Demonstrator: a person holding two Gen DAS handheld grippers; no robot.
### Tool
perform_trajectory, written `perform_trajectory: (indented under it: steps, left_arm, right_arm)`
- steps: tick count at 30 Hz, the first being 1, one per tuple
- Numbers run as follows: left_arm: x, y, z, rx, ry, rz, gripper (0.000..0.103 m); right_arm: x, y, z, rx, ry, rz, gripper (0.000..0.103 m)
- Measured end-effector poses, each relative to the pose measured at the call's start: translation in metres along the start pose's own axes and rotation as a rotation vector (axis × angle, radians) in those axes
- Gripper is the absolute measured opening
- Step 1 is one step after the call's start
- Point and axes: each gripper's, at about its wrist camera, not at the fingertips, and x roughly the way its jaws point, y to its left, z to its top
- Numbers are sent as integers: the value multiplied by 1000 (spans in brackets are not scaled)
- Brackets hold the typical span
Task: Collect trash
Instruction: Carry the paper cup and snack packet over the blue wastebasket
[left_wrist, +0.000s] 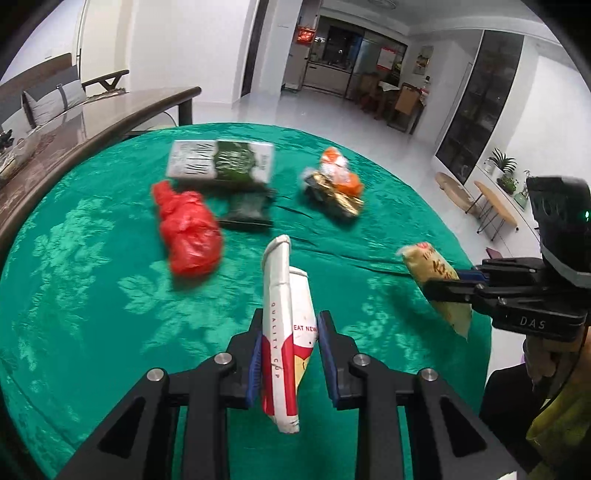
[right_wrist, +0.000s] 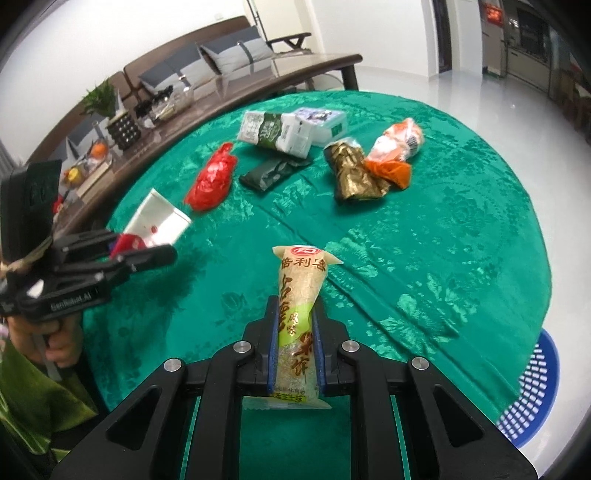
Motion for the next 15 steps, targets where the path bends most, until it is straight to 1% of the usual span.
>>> perform_trajectory:
  steps: [6, 15]
  left_arm:
    - [8, -29, -5, 11, 11, -20, 27]
    - [12, -57, -4, 13, 13, -50, 27]
  right_arm:
    - [-15, -11, -5, 22, -27, 1, 14]
    - [-28, -28, -13, 57, -49, -8, 14]
